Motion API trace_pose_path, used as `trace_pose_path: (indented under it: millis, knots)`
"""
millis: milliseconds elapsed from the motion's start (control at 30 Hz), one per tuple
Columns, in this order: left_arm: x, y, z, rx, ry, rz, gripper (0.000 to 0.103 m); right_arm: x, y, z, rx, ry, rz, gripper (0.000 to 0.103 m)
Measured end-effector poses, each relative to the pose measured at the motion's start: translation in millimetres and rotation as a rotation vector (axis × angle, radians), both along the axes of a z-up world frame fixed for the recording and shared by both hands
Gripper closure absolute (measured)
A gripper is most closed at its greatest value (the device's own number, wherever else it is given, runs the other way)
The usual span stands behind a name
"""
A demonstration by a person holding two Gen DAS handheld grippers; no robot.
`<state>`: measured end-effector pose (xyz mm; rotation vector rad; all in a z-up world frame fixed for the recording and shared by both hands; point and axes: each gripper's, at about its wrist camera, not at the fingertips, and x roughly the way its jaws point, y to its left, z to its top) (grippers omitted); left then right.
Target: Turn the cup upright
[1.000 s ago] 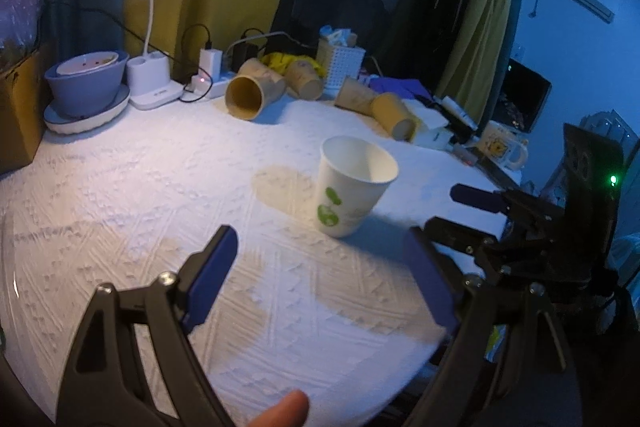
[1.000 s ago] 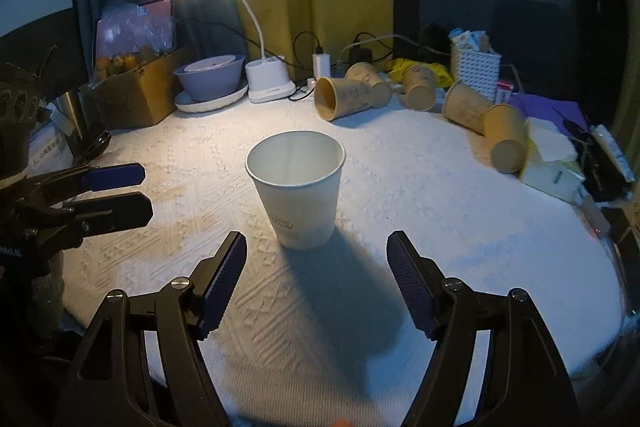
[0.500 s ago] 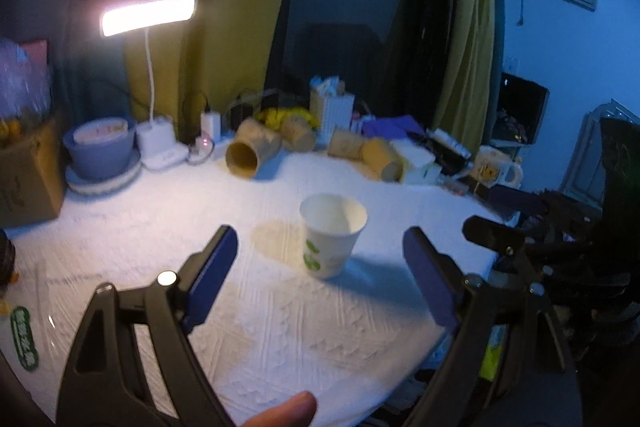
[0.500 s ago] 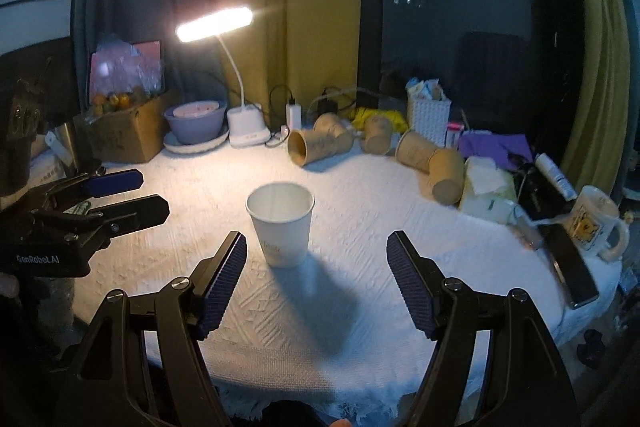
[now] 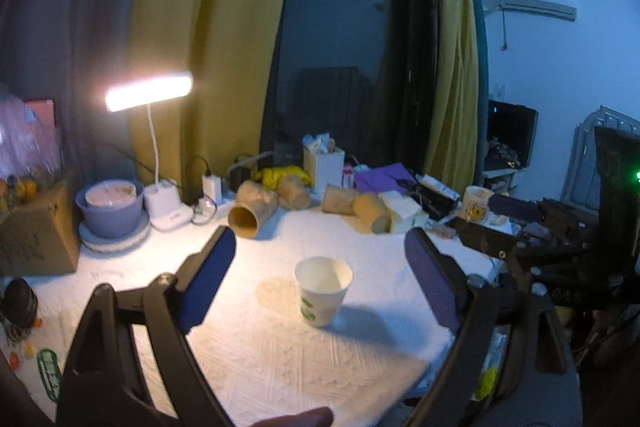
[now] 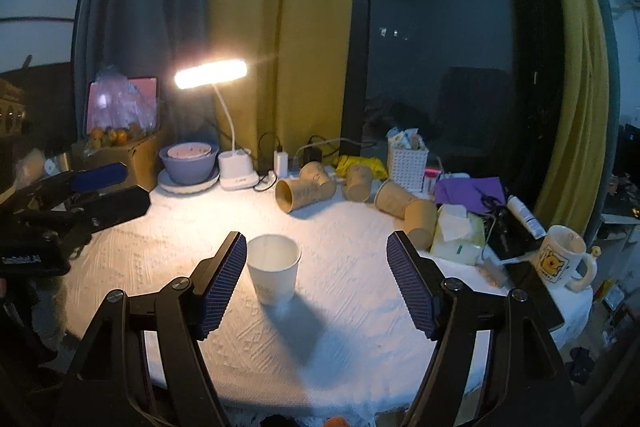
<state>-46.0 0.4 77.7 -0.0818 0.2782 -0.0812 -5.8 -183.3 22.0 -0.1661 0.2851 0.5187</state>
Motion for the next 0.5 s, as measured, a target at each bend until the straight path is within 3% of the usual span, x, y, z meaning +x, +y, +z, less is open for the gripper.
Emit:
trace_pose_path:
  millis: [233, 500]
  knots:
    - [-2.2, 1.7, 16.5, 0.010, -0.064, 0.021, 0.015, -4.1, -6.7, 18.7, 0.026, -0.040, -0.024, 0.027]
    - [1.2, 1.6, 16.7, 0.035, -0.076, 0.088, 0.015, -3.5, -19.3, 26.4, 0.050, -0.052, -0.063, 0.027]
